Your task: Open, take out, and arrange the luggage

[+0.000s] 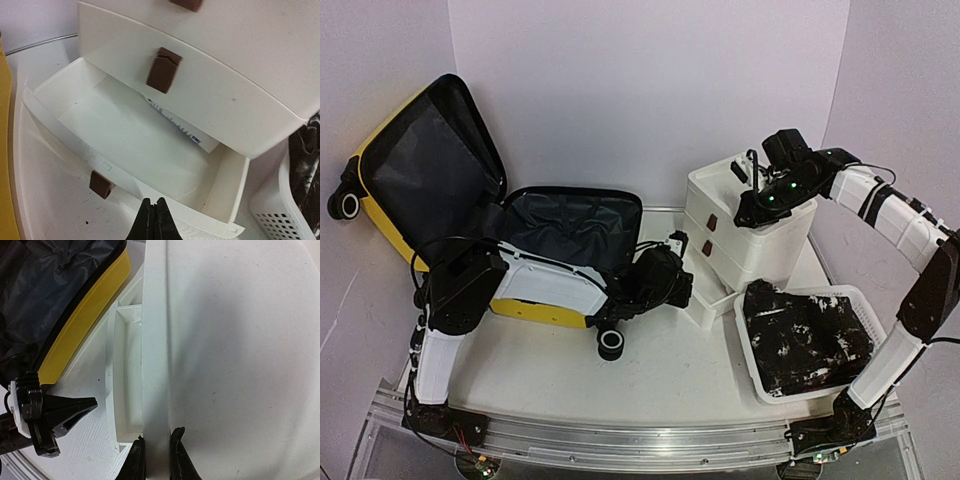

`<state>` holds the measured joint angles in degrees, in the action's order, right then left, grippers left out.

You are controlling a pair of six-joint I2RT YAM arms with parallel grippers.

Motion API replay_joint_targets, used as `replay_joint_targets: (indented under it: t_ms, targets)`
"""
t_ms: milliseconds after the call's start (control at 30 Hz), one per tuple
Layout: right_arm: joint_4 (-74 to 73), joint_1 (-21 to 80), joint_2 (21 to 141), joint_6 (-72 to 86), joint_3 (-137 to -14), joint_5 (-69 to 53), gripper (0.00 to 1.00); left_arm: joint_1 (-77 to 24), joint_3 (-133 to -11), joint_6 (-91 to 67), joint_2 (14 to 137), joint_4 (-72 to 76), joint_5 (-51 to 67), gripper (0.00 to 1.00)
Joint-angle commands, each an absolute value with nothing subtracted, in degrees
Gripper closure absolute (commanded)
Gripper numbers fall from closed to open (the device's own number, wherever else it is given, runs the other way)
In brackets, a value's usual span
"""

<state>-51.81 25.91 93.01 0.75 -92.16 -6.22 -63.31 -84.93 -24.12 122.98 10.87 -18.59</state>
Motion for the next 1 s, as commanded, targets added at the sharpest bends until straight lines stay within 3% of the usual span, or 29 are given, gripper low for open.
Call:
replay_joint_targets:
  t_ms: [0,400,600,700,967]
  targets:
    - [-53.0,26.0,92.8,4.5,-90.5,-8.5,1.00,-62.8,-85.5,-31.5,123.8,11.0,-25.4,1.00]
    - [-53.0,26.1,93.2,4.8,-91.2,-9.4,1.00,-62.6,-91.6,-33.4,130.5,7.9,-19.9,1.00]
    - [-53.0,26.6,92.8,5.0,-90.7,-9.9,1.00,-60.9,-106.0,-24.3,138.9,8.2,-4.2,0.96]
    - [-53.0,26.9,92.5,5.7,-90.1,-11.6,1.00,-58.9,-110.8,-27.5,143.3,8.5,3.7,0.94]
    - [-51.4,27.5,91.9,9.5,-87.6,-14.4,1.00,-57.1,-116.9,-25.1,147.2,9.3,9.2,0.86]
